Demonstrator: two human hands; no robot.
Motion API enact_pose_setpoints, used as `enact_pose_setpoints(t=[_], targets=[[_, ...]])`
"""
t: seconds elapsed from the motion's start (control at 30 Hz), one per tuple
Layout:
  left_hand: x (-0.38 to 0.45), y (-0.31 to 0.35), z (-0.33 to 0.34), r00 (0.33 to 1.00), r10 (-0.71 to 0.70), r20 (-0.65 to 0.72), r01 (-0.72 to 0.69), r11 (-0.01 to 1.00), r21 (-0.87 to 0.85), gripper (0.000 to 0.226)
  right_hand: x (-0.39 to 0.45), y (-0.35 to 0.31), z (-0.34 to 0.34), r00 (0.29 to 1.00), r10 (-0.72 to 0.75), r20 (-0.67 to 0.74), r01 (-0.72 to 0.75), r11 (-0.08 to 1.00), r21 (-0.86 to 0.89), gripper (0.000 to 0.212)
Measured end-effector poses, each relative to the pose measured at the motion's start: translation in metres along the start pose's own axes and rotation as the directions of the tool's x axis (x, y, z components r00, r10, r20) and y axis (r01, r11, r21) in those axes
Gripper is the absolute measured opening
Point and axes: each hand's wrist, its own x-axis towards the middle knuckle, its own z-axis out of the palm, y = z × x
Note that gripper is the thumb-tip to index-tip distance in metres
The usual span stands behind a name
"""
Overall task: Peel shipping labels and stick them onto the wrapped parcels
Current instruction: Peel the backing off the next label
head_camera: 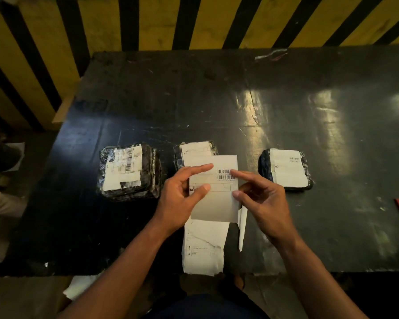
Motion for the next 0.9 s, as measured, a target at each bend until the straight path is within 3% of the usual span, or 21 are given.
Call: enact_pose_setpoints(t=[0.2, 0.37, 0.9], targets=[[-0.009, 0.039, -0.009, 0.996, 0.083, 0.021, -0.083, 0.996, -0.023, 0.044, 0.001, -0.045, 0.002, 0.982, -0.181, 0.059, 0.182, 0.983, -0.01, 0.038], [-0.019, 0.057, -0.016, 0.987, 0.159, 0.017, -0.159, 0.987, -0.014, 0.045, 0.011, -0.073, 0.001, 0.957, -0.29, -0.011, 0.29, 0.957, -0.005, 0.028], [-0.028, 0.071, -0.02, 0.984, 0.178, 0.024, -0.18, 0.98, 0.089, 0.046, 0.023, -0.092, 0.004, 0.94, -0.342, -0.006, 0.341, 0.937, -0.076, 0.016]])
